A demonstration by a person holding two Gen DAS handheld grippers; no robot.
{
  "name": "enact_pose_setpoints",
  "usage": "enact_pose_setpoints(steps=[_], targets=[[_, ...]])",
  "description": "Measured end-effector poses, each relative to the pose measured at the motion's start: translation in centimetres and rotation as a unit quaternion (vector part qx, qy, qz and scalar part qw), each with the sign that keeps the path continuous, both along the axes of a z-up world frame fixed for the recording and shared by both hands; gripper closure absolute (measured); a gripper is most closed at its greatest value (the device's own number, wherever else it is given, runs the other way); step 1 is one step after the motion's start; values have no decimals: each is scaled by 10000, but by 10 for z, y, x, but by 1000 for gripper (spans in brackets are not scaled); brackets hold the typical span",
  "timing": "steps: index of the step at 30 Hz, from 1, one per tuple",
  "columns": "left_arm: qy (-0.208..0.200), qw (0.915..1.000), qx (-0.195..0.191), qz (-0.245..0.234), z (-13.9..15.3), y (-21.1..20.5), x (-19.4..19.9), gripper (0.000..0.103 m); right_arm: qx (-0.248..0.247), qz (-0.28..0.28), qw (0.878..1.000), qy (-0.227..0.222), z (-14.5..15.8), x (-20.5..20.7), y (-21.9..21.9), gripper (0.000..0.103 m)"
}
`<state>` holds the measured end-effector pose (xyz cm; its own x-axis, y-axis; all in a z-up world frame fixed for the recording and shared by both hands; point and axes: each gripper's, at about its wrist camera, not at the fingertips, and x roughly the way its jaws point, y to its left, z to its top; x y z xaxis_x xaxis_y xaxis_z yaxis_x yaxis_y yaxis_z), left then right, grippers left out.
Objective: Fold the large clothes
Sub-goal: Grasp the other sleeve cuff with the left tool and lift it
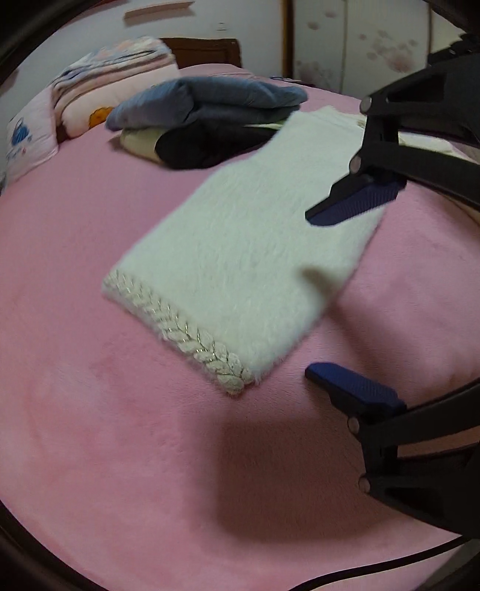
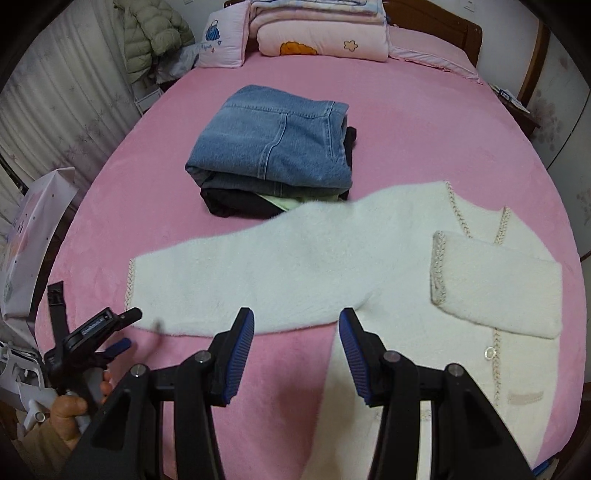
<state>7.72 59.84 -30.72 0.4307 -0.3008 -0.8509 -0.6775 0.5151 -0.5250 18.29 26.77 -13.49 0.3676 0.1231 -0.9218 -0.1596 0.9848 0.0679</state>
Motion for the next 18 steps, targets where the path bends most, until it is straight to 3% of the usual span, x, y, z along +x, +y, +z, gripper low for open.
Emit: enact_pose_setpoints(steps=[3, 5, 7, 9, 13, 18], targets=[[-22, 9997, -107, 231, -19, 2, 6, 39, -84, 32, 9999, 125, -11, 2, 2, 55], [-32, 9994, -125, 319, -26, 3, 11, 47, -130, 2, 9997, 208, -18, 2, 1, 55], [41, 9995, -59, 315, -27, 5, 13, 79, -121, -53, 9995, 292, -22, 1, -2, 55], [142, 9997, 46, 201, -27, 6, 20, 94, -122, -108, 9992, 370, -26, 0, -6, 55], [33, 9995, 324, -40, 4, 2, 26, 97, -95, -233, 9985, 481, -30, 1, -15, 55], [-795, 9962, 115, -347, 72, -18, 38, 97, 80, -434, 9979, 481, -28, -1, -30, 55]])
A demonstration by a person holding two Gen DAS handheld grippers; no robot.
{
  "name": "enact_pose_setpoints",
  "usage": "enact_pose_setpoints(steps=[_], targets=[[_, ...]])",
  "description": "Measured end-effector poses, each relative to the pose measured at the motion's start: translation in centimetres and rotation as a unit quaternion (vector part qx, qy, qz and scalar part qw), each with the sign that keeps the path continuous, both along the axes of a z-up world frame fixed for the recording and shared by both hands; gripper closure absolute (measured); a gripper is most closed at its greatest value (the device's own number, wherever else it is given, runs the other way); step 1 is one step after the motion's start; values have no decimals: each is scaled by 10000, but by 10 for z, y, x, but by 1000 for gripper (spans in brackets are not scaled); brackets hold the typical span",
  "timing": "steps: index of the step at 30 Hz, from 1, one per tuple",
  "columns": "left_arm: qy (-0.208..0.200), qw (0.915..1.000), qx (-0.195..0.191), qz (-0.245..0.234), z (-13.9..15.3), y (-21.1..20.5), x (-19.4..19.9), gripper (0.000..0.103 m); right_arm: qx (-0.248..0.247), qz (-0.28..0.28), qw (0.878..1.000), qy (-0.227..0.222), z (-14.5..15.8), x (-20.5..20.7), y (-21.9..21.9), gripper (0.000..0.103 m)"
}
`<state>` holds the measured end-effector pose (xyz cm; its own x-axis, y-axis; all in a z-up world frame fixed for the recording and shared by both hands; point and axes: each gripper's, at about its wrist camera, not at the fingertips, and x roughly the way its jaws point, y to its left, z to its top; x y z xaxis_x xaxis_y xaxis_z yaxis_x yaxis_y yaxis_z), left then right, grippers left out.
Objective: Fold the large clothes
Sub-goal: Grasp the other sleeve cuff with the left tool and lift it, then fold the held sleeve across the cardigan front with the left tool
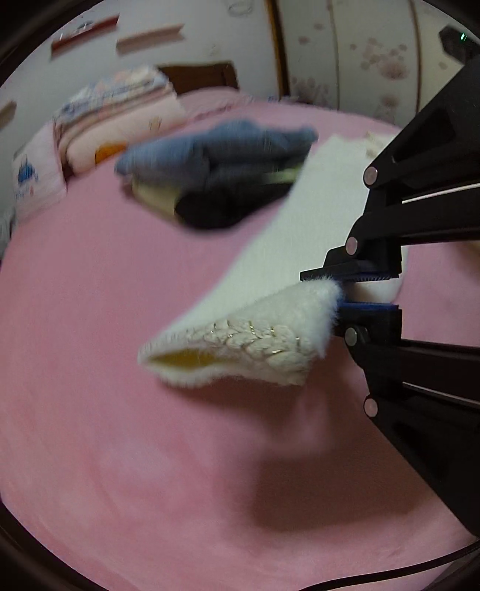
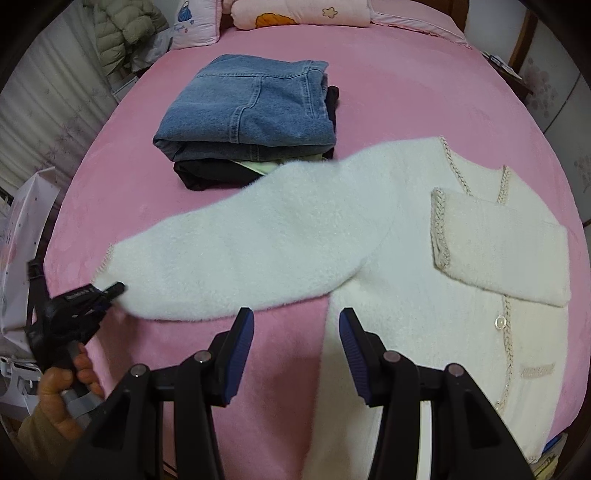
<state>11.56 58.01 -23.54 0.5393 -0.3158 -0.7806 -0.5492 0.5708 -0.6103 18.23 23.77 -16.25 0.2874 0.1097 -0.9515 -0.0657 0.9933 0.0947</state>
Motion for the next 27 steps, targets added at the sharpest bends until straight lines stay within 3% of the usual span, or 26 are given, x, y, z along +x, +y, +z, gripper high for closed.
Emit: enact_pose_setpoints(steps=[3, 7, 10, 13, 16, 18, 20, 23, 25, 27], targets=[[-637, 9960, 15, -627, 50, -35, 21, 97, 72, -199, 9998, -66, 6, -1, -17, 55], [-1434, 9789, -33, -1453, 111, -101, 53, 97, 200, -574, 9980, -188, 17, -6, -53, 55], [-1956, 9549, 0, -2233, 149, -178, 71, 96, 246, -914, 9949, -341, 27, -12, -90, 55], [-2148, 9343, 77, -2843, 159, -259, 84, 96, 282, -1336, 9895, -475, 34, -21, -143, 55], [-2016, 9236, 179, -3255, 144, -334, 96, 95, 328, -1687, 9835, -571, 34, -33, -200, 55], [-1720, 9166, 510, -3574, 116, -395, 100, 94, 337, -1823, 9811, -557, 28, -42, -239, 55], [-1379, 9131, 795, -3755, 89, -430, 96, 89, 355, -1870, 9808, -420, 15, -49, -278, 55], [-649, 9087, 1154, -3959, 32, -483, 94, 69, 390, -1842, 9821, -109, -9, -54, -325, 55], [-185, 9116, 1227, -3919, 5, -499, 90, 60, 426, -1756, 9835, 62, -20, -56, -346, 55], [64, 9193, 1186, -3753, -8, -502, 82, 58, 487, -1608, 9856, 188, -30, -55, -365, 55]])
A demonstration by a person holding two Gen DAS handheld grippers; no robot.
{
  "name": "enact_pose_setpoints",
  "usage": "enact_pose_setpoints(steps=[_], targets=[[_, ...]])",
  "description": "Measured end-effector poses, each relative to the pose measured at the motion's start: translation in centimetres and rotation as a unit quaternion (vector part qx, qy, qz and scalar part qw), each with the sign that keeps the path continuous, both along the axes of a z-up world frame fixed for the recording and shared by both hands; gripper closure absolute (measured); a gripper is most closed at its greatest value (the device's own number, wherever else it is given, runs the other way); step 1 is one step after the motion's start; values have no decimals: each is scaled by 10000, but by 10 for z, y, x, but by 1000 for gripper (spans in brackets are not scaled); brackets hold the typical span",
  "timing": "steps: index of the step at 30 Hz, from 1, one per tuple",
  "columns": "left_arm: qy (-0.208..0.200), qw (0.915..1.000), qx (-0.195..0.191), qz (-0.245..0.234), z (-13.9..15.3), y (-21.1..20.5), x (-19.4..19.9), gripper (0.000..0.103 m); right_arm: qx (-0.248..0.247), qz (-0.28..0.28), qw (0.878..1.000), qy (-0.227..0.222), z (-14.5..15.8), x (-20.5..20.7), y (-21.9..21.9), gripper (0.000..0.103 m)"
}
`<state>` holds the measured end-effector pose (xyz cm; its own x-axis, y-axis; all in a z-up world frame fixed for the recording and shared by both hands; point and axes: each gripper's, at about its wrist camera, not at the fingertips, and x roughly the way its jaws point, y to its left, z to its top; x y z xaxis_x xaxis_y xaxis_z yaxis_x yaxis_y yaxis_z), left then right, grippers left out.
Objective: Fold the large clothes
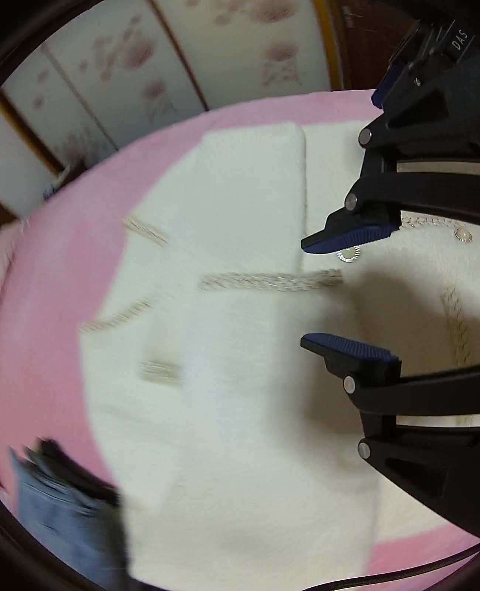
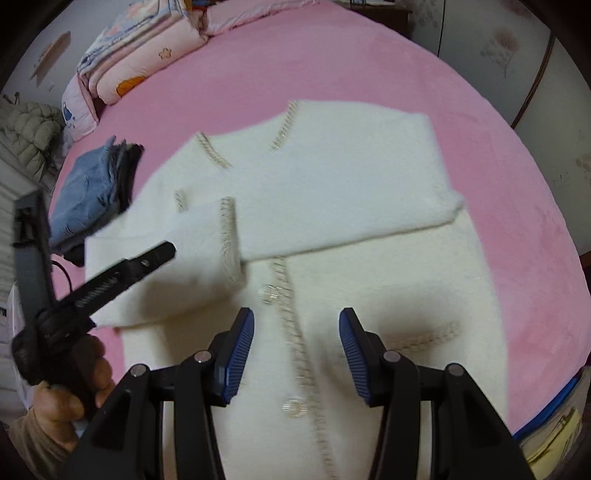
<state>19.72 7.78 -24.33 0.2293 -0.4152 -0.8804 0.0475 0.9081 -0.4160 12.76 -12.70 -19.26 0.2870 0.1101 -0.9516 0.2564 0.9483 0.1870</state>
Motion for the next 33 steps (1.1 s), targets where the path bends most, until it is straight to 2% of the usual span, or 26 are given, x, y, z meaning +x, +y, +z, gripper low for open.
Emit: enact_pose_setpoints(steps=[3, 6, 9, 12, 16, 21, 26, 31, 32, 33], targets=[[-77, 9993, 128, 332, 6, 2, -26, 56, 80, 347, 9994, 8, -8, 5, -12, 55], [-263, 9970, 296, 663, 27, 15, -42, 50, 185, 749, 9970, -106, -11, 16, -15, 55], [-483, 9919, 581, 1024, 44, 43, -71, 41, 328, 1047, 9937, -227, -16, 33, -8, 55], [-567, 9835, 1021, 1380, 53, 83, -87, 40, 642, 1281, 9893, -280, -23, 55, 9, 55], [-355, 9682, 1538, 1939, 33, 135, -104, 40, 907, 1492, 9844, -218, -43, 90, 35, 55], [-167, 9541, 1713, 2453, -6, 178, -108, 40, 836, 1615, 9833, -24, -82, 129, 59, 55], [-46, 9537, 1489, 2611, -30, 196, -95, 40, 765, 1489, 9857, 173, -115, 154, 67, 55], [-117, 9567, 1393, 2555, -43, 197, -77, 40, 642, 1411, 9879, -33, -122, 167, 79, 53], [-125, 9567, 1394, 2550, -45, 196, -74, 40, 555, 1491, 9872, -93, -121, 167, 85, 60], [-125, 9566, 1396, 2556, -45, 195, -72, 40, 532, 1729, 9834, -135, -120, 165, 94, 89]])
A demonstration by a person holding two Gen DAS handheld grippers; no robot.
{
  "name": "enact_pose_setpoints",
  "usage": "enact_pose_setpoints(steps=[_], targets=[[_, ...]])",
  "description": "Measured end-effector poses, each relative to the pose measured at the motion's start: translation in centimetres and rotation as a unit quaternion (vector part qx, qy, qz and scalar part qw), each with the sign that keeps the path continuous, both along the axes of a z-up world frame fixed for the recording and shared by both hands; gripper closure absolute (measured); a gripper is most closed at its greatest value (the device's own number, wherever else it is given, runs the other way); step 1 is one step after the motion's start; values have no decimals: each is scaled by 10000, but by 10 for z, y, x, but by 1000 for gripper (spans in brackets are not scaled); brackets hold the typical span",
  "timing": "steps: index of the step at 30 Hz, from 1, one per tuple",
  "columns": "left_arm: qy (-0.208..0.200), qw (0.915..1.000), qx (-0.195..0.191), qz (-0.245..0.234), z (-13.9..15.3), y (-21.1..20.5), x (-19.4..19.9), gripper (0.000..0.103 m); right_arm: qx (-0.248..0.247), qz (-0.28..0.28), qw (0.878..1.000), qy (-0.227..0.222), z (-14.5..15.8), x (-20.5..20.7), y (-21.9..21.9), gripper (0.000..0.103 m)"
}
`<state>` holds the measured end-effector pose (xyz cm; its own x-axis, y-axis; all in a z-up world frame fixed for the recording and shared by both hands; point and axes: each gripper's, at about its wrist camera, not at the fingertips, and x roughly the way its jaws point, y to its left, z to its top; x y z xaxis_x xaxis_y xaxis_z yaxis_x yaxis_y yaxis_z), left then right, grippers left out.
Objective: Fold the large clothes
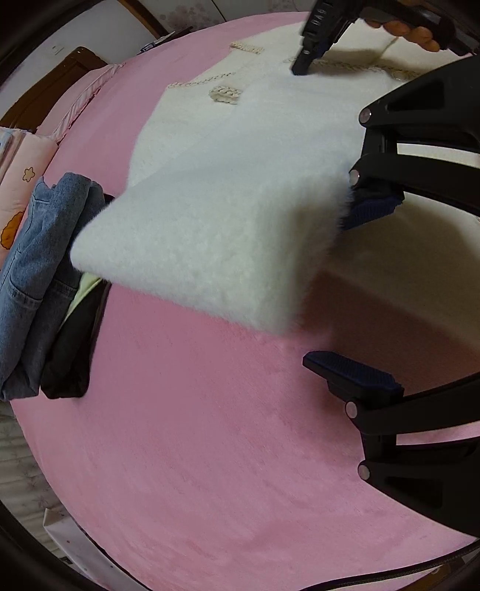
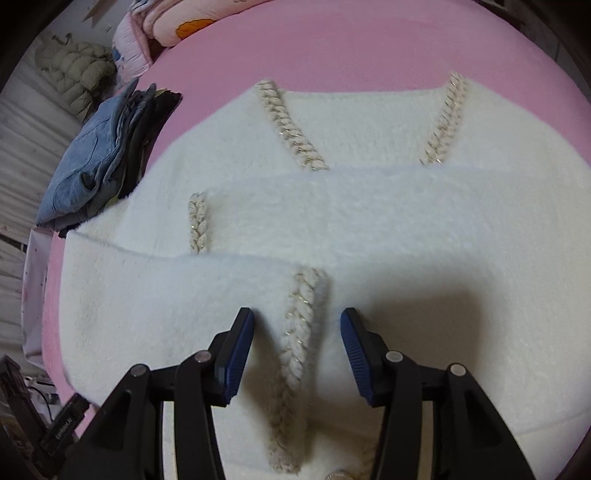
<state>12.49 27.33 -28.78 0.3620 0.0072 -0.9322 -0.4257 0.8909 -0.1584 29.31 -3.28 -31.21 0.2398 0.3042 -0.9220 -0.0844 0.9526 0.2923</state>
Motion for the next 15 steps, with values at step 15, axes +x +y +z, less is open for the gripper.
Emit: enact_pose_setpoints(steps=[15], targets=[[-163, 9991, 27, -394, 8, -62, 42, 40, -659, -403, 9747, -2098, 164, -32, -70, 91]])
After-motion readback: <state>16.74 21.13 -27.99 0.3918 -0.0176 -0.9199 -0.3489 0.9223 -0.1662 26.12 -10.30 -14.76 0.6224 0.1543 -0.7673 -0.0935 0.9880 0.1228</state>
